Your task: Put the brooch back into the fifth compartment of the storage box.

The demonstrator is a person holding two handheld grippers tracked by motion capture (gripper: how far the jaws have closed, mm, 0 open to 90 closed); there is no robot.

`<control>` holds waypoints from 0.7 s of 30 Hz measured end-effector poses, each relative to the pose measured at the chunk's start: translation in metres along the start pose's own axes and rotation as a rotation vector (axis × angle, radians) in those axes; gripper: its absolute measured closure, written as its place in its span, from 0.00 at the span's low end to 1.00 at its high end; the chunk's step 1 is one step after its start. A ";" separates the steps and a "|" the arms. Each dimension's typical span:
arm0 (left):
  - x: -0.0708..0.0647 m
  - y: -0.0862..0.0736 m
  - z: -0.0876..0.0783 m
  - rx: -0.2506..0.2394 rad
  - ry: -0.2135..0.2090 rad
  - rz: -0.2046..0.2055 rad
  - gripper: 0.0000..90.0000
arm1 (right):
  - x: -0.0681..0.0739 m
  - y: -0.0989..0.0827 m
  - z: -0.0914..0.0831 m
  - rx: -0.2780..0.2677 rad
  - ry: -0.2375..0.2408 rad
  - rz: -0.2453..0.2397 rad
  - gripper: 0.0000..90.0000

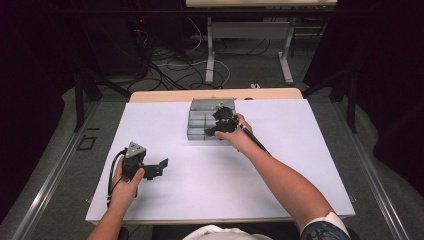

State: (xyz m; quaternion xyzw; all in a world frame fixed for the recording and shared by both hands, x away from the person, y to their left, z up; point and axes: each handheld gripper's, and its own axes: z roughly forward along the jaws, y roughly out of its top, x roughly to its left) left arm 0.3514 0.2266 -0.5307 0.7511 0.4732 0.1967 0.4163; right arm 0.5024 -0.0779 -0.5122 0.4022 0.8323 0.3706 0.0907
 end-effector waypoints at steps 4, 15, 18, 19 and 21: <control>0.000 0.000 0.000 0.000 -0.001 -0.002 0.06 | 0.005 0.001 -0.007 -0.006 0.016 -0.011 0.39; 0.000 0.001 0.000 0.001 0.000 0.007 0.06 | 0.013 -0.002 -0.027 0.002 0.059 -0.075 0.35; 0.000 0.001 0.000 -0.001 -0.001 0.006 0.06 | 0.014 -0.005 -0.034 0.015 0.055 -0.091 0.34; 0.000 0.001 0.000 -0.001 -0.001 0.007 0.06 | 0.014 -0.007 -0.037 0.013 0.060 -0.092 0.34; -0.001 0.001 0.000 0.000 -0.002 0.000 0.06 | 0.013 -0.009 -0.043 0.027 0.060 -0.098 0.34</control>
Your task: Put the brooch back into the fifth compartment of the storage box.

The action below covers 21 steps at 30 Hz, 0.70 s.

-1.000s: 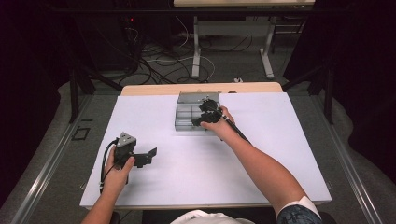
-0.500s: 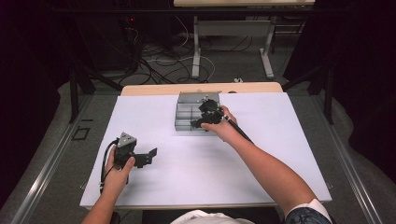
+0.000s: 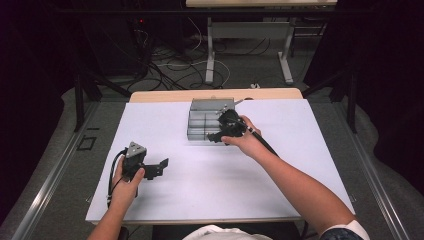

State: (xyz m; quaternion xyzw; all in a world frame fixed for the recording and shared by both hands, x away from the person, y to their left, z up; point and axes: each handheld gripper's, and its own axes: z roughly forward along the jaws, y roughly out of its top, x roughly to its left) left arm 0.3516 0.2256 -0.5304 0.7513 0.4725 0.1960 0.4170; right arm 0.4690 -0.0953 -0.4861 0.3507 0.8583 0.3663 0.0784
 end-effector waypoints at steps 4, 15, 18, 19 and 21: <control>0.000 0.000 0.000 0.001 0.001 0.001 0.06 | 0.000 -0.008 -0.010 -0.040 0.013 0.037 0.32; 0.000 0.000 0.000 0.009 0.001 0.004 0.06 | -0.003 -0.028 -0.039 -0.091 -0.022 0.016 0.18; 0.000 0.001 0.000 0.007 0.000 0.007 0.06 | -0.004 -0.034 -0.047 -0.107 -0.028 0.015 0.17; 0.000 0.001 0.000 0.008 0.002 0.014 0.06 | -0.004 -0.037 -0.049 -0.107 -0.035 0.021 0.17; -0.001 0.001 0.000 0.009 0.000 0.005 0.06 | -0.005 -0.042 -0.053 -0.122 -0.057 0.013 0.17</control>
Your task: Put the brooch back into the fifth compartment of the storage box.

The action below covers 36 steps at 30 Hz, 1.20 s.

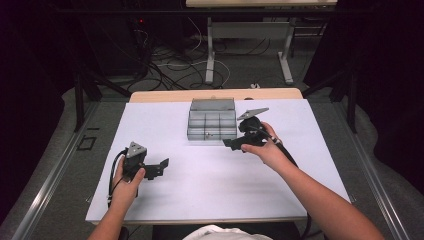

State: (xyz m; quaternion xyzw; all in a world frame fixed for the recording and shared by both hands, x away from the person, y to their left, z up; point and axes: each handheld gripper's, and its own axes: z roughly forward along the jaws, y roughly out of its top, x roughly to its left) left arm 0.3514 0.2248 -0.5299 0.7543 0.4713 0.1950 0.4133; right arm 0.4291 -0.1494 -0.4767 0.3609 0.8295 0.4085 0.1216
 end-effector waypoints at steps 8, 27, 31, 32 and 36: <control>-0.001 0.000 0.000 0.000 0.000 -0.005 0.06 | -0.007 -0.014 -0.018 -0.036 -0.031 0.032 0.08; -0.002 0.000 0.000 -0.003 0.002 -0.009 0.06 | -0.043 -0.066 -0.065 -0.113 -0.164 0.111 0.00; -0.002 0.000 0.000 -0.005 0.003 -0.005 0.06 | -0.048 -0.078 -0.069 -0.123 -0.189 0.130 0.00; -0.002 0.000 0.000 -0.002 0.004 -0.003 0.06 | -0.049 -0.080 -0.070 -0.128 -0.200 0.132 0.00; -0.002 0.000 0.000 -0.005 0.002 -0.010 0.06 | -0.055 -0.093 -0.073 -0.132 -0.218 0.152 0.00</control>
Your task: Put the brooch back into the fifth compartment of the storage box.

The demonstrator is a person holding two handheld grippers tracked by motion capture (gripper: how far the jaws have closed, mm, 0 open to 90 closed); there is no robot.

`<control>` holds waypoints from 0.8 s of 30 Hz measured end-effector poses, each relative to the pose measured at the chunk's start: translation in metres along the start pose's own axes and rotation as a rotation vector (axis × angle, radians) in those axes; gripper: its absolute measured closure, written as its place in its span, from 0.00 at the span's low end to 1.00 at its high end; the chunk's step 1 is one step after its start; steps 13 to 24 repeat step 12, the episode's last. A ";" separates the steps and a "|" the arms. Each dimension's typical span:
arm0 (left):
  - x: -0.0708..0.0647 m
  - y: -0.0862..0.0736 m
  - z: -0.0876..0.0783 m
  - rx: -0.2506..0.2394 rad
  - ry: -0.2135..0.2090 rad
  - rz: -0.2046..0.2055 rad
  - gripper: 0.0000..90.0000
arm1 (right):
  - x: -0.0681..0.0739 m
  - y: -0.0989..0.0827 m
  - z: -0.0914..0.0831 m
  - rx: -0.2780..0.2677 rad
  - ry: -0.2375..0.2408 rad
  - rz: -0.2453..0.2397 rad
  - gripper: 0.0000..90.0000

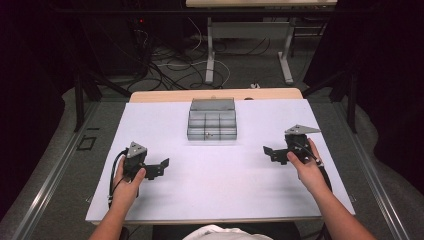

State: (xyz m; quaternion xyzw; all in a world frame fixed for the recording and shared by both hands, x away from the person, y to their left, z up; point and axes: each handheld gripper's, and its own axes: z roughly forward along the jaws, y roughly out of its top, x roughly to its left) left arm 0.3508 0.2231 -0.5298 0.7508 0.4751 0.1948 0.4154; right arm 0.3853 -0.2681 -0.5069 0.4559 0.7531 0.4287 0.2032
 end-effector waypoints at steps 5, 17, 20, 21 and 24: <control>0.001 0.000 0.000 0.002 0.008 0.019 0.06 | -0.008 -0.014 0.001 0.004 -0.029 0.026 0.00; 0.001 0.000 0.001 -0.005 0.009 0.020 0.06 | -0.010 -0.026 0.009 0.020 -0.028 0.040 0.00; 0.001 0.000 0.001 -0.005 0.009 0.020 0.06 | -0.010 -0.026 0.009 0.020 -0.028 0.040 0.00; 0.001 0.000 0.001 -0.005 0.009 0.020 0.06 | -0.010 -0.026 0.009 0.020 -0.028 0.040 0.00; 0.001 0.000 0.001 -0.005 0.009 0.020 0.06 | -0.010 -0.026 0.009 0.020 -0.028 0.040 0.00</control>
